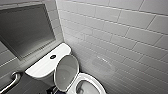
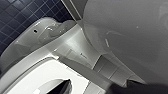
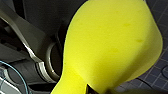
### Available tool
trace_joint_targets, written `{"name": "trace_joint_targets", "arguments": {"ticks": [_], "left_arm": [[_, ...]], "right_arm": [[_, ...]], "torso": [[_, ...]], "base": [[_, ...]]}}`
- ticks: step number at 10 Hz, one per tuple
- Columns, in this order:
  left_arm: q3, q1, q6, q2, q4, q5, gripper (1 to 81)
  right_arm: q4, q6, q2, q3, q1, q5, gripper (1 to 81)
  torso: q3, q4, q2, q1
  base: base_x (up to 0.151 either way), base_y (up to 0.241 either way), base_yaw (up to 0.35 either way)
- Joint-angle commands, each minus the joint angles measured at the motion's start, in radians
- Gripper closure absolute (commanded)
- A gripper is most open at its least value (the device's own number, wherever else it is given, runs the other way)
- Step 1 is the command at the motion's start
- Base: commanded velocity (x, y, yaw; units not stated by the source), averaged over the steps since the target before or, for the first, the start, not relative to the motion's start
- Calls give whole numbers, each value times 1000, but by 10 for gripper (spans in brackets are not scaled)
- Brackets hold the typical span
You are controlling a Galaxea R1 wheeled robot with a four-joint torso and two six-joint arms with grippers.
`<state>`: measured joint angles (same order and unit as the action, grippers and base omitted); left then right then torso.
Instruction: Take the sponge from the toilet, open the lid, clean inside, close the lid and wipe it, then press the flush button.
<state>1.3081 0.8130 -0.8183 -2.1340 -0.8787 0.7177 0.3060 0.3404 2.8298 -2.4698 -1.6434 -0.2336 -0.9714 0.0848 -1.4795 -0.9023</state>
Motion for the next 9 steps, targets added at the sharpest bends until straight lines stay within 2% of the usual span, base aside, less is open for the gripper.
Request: {"name": "trace_joint_targets", "arguments": {"ticks": [1, 4, 5, 6, 8, 9], "left_arm": [[31, -42, -30, 34, 68, -44, 10], [97, 84, -30, 40, 162, -44, 10], [106, 119, -28, 43, 246, -44, 10], [142, 159, -10, 25, 394, -60, 10], [335, 304, 7, -65, 896, -127, 10], [425, 364, 4, -110, 1019, -132, 10]], "right_arm": [[-2, 3, -16, 8, -26, 69, 811], [-7, 2, -13, 14, -23, 68, 811], [-5, 2, -11, 13, -22, 68, 811], [-7, 2, -16, 8, -16, 66, 811], [-5, 0, -21, 6, -7, 66, 811], [-2, -1, -22, 5, -4, 66, 811]], "torso": [[0, 0, 0, 0], [0, 0, 0, 0], [0, 0, 0, 0], [0, 0, 0, 0], [0, 0, 0, 0], [0, 0, 0, 0]], "base": [[0, 0, 0], [0, 0, 0], [0, 0, 0], [0, 0, 0], [0, 0, 0], [0, 0, 0]]}}
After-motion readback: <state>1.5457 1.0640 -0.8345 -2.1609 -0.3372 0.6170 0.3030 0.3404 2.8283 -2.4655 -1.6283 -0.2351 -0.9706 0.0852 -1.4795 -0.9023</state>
